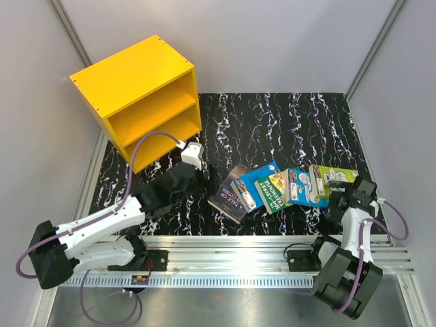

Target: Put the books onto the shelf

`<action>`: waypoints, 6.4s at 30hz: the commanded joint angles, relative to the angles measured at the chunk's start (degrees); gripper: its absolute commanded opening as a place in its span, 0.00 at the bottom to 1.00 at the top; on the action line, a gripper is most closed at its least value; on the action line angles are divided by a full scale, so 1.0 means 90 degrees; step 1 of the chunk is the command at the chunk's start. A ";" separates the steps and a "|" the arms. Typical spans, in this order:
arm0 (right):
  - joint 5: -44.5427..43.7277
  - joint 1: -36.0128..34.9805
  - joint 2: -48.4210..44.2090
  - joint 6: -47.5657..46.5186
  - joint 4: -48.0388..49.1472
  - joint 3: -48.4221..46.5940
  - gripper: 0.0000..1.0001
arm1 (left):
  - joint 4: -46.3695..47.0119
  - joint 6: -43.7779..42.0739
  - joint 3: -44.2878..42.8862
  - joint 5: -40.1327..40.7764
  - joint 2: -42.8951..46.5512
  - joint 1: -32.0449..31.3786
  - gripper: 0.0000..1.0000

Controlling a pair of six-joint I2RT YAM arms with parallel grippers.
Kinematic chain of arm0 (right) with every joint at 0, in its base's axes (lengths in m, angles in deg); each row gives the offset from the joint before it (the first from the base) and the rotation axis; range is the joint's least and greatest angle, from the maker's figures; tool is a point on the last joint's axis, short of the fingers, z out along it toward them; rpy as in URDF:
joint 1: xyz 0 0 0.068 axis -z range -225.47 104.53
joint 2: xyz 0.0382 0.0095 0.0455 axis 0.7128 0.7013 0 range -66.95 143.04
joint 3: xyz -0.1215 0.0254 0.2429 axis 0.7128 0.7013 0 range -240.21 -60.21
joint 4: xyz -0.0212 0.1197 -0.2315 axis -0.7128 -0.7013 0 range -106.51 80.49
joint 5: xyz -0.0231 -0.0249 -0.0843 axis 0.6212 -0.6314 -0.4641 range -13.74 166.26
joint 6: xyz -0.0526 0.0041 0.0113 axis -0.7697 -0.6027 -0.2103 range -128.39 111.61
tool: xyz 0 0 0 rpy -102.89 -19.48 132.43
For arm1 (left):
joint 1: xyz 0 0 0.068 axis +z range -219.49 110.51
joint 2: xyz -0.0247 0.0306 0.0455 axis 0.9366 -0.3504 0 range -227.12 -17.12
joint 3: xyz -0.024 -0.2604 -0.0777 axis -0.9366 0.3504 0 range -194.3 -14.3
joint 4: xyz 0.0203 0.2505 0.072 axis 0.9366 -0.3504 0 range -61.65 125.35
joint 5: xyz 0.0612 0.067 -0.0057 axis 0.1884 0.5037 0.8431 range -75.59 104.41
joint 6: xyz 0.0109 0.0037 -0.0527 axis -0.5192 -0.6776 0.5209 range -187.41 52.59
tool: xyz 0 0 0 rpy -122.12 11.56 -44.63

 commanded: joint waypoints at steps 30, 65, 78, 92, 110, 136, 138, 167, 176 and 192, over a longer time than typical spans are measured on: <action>-0.0301 0.0139 -0.1881 -0.1117 -0.0761 -0.1230 0.00 | -0.0089 0.0410 -0.0190 0.0442 -0.0490 -0.0156 0.99; 0.1984 -0.5056 0.2560 -0.0678 0.2167 -0.0674 0.07 | -0.0792 0.1046 -0.0024 0.1106 -0.0060 -0.0625 0.99; 0.2083 -0.5194 0.1538 -0.1674 0.1074 -0.0528 0.77 | -0.0763 0.1094 -0.0043 0.1076 -0.0334 -0.0635 0.99; 0.2024 -0.5194 0.1828 -0.1470 0.1990 -0.0293 0.56 | -0.0821 0.1289 -0.0073 0.1135 -0.0676 -0.0791 0.98; 0.2091 -0.5203 0.0345 -0.1714 -0.0157 -0.1640 0.00 | -0.1630 0.1426 -0.0316 0.1544 -0.0276 -0.0850 0.98; 0.2601 -0.7547 0.6210 0.0376 0.4286 -0.8104 0.00 | -0.6670 0.2159 -0.2308 0.3430 0.3113 -0.0840 0.99; 0.2454 -0.7586 0.6505 0.0667 0.4442 -0.8505 0.00 | -0.6768 0.2081 -0.2396 0.3440 0.3201 -0.0850 0.99; -0.3143 -0.8544 0.8879 0.2691 0.3086 -1.1123 0.00 | -0.7735 0.1905 -0.2856 0.3508 0.4051 -0.0840 0.99; -0.2109 -0.8163 0.9728 0.2134 0.3016 -1.2274 0.56 | -0.7452 0.1720 -0.2544 0.3547 0.4236 -0.0840 0.99; -0.0653 -0.7762 0.8549 0.1100 0.3282 -1.0217 1.00 | -0.7286 0.1661 -0.2446 0.3606 0.4129 -0.0850 0.99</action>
